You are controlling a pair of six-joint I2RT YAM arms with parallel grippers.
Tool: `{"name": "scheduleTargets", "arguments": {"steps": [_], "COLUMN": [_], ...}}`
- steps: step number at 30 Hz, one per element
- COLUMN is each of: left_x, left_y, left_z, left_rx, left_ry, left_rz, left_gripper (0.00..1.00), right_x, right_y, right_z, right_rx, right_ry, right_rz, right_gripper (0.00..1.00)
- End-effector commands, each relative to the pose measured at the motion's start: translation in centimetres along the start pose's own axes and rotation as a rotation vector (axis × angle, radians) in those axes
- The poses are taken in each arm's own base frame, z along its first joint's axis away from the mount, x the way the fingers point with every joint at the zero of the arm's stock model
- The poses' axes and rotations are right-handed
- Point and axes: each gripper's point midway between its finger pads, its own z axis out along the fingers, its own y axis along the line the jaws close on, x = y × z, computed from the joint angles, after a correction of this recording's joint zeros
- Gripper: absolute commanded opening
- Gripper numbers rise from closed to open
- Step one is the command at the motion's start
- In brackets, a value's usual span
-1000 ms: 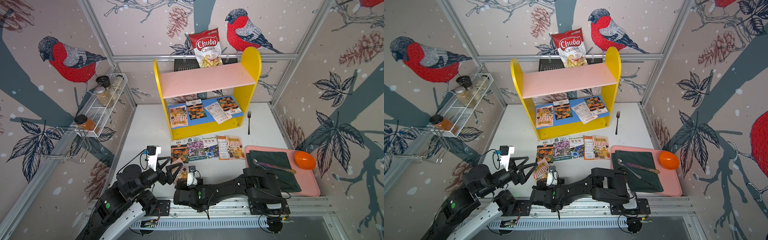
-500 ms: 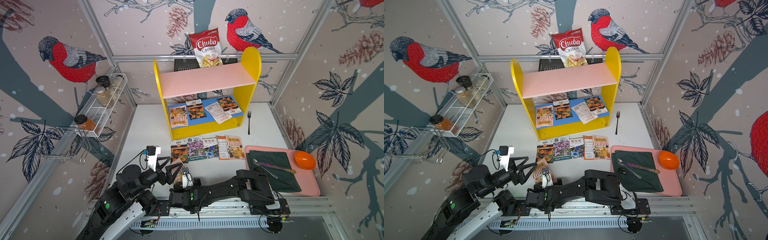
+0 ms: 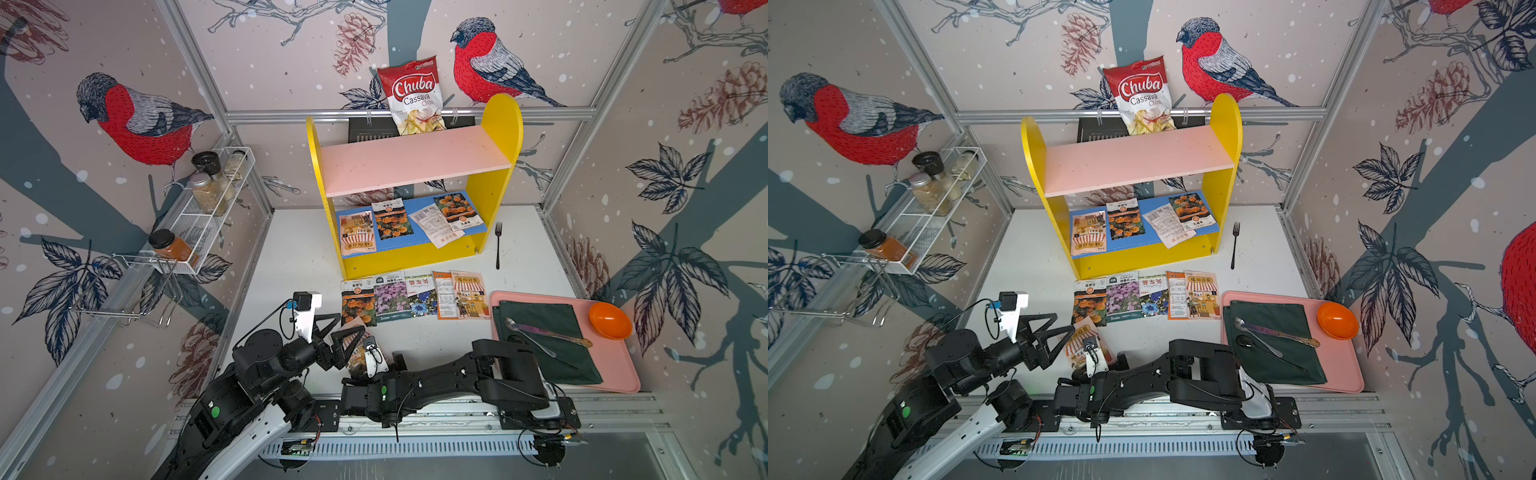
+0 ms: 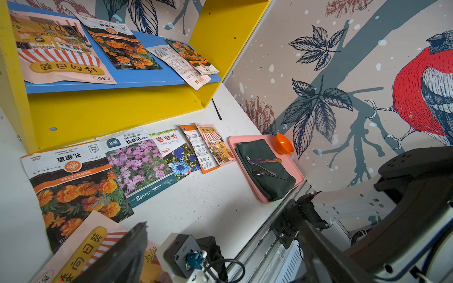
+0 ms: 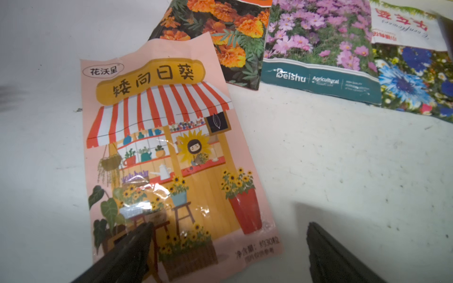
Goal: Take the seed bag off the shelf
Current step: Place the seed packet at the center of the board.
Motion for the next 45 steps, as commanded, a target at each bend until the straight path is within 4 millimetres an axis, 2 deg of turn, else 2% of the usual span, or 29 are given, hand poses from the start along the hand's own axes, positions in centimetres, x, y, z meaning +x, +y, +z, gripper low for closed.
{"name": "scheduleTargets", "arguments": {"steps": [1,9,13,19,26,31,37,45], "left_x": [-1.0,-1.0,-1.1,-1.1,-1.3,-1.3,-1.4,-1.5], "left_y": [-0.3,-0.2,-0.1,0.0,-0.1,-0.1,0.0,0.0], "left_z": [-0.3,-0.3,-0.3,-0.2,-0.2,-0.1,0.0,-0.2], "left_rx": [0.006,-0.001,-0.005,-0.009,-0.010,-0.012,-0.013,-0.019], "left_ry": [-0.044,-0.048,-0.051,-0.051,-0.055,-0.052,-0.053,-0.055], "left_rz": [0.012,0.011,0.008,0.006,0.002,0.005,0.008,0.011], "left_gripper": [0.96,0.96,0.96,0.96,0.96,0.96,0.96,0.96], "right_x": [-0.9,-1.7,-2.3,-2.8,-2.0,-1.7,-2.1,-2.9], "right_y": [1.3,1.0,0.7,0.0,0.8,1.0,2.2,3.4], "right_z": [-0.6,-1.7,-2.6,-2.7,-2.3,-2.1,-2.3,-1.4], "right_rx": [-0.083,-0.176,-0.293,-0.397,-0.481,-0.480,-0.494,-0.495], "right_ry": [-0.020,-0.037,-0.022,0.029,0.115,0.124,0.107,0.107], "right_rz": [0.024,0.057,0.101,0.134,0.141,0.123,0.047,0.009], "right_gripper": [0.99,1.00,1.00,1.00,1.00,1.00,1.00,0.98]}}
